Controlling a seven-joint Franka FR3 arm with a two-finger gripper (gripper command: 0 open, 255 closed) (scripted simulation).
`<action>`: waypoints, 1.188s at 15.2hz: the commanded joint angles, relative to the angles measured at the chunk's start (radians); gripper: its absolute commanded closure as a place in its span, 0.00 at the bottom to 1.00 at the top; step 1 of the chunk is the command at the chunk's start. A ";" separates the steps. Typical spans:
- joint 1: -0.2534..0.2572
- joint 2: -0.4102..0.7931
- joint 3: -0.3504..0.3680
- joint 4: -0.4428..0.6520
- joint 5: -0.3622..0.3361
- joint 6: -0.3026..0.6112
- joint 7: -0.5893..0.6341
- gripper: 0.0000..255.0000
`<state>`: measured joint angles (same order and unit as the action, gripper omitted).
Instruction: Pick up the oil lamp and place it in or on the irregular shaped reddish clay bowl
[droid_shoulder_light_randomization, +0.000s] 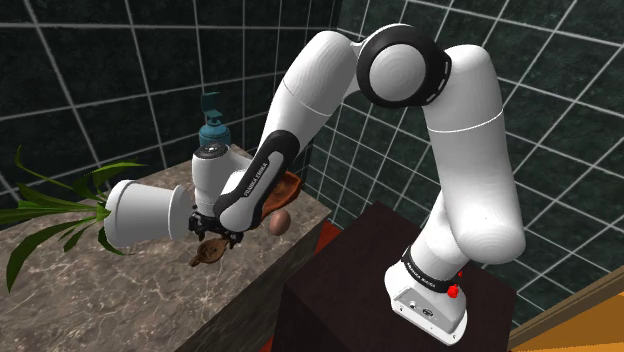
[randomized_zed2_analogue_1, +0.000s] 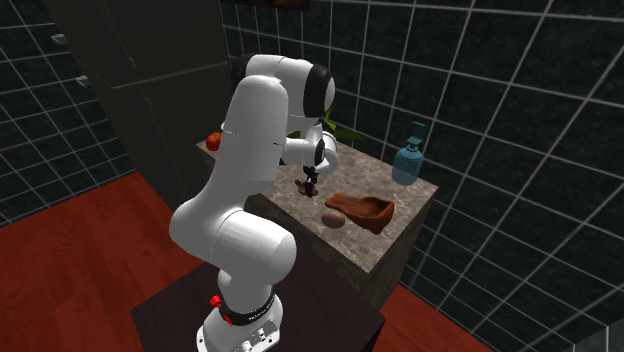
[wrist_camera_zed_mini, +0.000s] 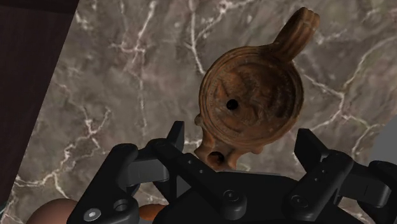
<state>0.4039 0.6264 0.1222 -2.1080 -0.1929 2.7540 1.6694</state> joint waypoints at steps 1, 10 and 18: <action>0.000 0.000 0.000 0.000 0.000 0.000 0.000 0.00; 0.000 0.001 0.000 0.001 0.000 0.000 0.000 1.00; -0.015 -0.077 0.019 -0.024 0.016 -0.053 -0.012 1.00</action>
<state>0.3922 0.5616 0.1385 -2.1288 -0.1796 2.7099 1.6605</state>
